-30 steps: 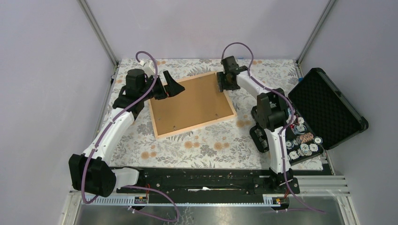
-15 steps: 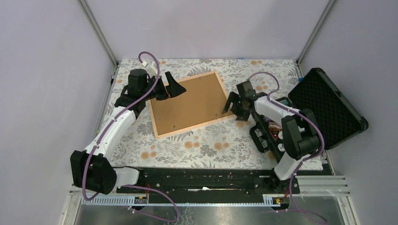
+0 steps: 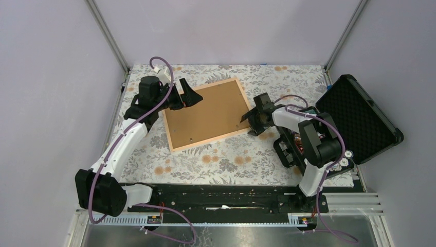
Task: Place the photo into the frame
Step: Adjust the photo frame at the center of the board.
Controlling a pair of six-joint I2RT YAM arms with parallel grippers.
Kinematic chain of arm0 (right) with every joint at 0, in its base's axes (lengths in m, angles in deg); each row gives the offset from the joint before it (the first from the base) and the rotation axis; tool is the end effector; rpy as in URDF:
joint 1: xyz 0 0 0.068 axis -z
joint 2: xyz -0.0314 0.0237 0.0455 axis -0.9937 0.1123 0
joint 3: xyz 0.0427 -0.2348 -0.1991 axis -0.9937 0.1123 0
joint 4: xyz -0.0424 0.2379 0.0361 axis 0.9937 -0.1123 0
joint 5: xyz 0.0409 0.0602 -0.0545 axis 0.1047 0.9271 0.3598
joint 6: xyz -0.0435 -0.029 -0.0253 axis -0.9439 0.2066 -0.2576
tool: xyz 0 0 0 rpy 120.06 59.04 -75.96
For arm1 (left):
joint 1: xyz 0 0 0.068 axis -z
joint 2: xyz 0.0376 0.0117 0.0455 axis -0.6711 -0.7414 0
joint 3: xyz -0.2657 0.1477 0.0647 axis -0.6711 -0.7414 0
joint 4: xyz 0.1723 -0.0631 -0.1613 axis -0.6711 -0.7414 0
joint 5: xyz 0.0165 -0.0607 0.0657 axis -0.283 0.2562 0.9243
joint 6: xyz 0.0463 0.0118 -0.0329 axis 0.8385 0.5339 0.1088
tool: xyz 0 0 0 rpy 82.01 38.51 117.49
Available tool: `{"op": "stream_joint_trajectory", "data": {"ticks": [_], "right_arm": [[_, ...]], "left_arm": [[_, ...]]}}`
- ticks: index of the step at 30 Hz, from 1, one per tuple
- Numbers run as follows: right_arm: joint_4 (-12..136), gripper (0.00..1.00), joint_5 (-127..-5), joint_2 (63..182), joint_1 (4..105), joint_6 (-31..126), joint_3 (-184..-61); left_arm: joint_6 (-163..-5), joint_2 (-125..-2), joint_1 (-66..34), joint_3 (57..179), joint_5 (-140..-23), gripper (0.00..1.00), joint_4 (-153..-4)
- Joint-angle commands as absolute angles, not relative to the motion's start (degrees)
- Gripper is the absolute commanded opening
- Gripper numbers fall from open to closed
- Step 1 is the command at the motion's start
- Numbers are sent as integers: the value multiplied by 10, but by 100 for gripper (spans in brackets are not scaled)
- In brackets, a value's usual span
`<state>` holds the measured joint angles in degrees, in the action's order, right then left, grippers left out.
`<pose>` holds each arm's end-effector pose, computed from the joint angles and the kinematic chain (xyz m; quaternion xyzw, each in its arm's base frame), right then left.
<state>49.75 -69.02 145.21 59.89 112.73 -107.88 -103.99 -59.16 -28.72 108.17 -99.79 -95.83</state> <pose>0.3318 0.1494 0.1993 0.3806 0.8778 0.2412 0.1626 0.2471 -0.0780 0.3776 -0.0042 0.8276 -0.3775 0.4155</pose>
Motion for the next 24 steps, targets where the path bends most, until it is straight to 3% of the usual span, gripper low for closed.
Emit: {"op": "stream_joint_trajectory", "data": {"ticks": [1, 4, 11, 13, 16, 20, 24], "right_arm": [[450, 66, -769, 1479, 589, 1179, -1093], [434, 44, -784, 1503, 591, 1167, -1115], [437, 19, -794, 1557, 611, 1027, -1178], [436, 17, -773, 1575, 622, 952, -1207], [455, 23, -708, 1601, 642, 823, -1242], [445, 23, -656, 1641, 670, 724, -1307], [368, 12, -621, 1711, 685, 647, -1422]], "left_arm": [[-1030, -574, -284, 1092, -998, 99, -942], [-1028, -579, -281, 1095, -996, 99, -946], [-1029, -585, -282, 1098, -1001, 99, -950], [-1030, -583, -281, 1096, -1006, 99, -945], [-1030, -589, -282, 1097, -1003, 99, -949], [-1029, -587, -282, 1098, -1007, 99, -946], [-1029, -585, -282, 1098, -1006, 99, -949]]}}
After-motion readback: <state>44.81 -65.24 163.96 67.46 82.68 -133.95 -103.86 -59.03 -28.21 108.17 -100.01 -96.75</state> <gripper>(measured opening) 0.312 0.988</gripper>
